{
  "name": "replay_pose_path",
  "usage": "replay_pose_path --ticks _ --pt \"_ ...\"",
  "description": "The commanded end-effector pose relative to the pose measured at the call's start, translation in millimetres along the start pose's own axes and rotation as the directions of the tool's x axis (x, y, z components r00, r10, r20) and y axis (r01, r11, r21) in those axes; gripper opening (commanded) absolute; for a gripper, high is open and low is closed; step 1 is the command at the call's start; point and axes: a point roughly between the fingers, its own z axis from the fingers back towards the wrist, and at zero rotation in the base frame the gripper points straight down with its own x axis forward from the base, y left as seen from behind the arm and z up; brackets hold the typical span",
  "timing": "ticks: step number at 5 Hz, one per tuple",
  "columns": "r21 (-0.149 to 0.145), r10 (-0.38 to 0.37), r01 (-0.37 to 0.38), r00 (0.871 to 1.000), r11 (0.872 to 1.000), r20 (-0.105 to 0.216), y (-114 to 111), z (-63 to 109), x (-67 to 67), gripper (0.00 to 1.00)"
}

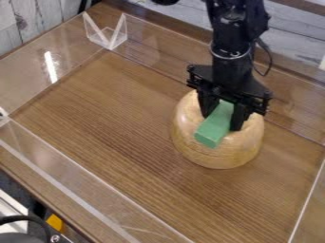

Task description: Put the green block in the brown bowl

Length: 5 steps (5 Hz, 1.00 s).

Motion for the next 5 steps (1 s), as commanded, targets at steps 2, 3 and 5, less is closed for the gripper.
replay_pose_path --ticks 2,3,5 --pt "0.014 0.114 -0.115 0.993 0.993 0.034 20 10.2 6.1 0.0" --pt "0.02 0.173 -0.174 0.984 0.985 0.039 21 9.5 11.7 0.0" --pt "-0.005 0.142 -0.142 0.99 0.99 -0.006 13 18.2 8.6 1.0"
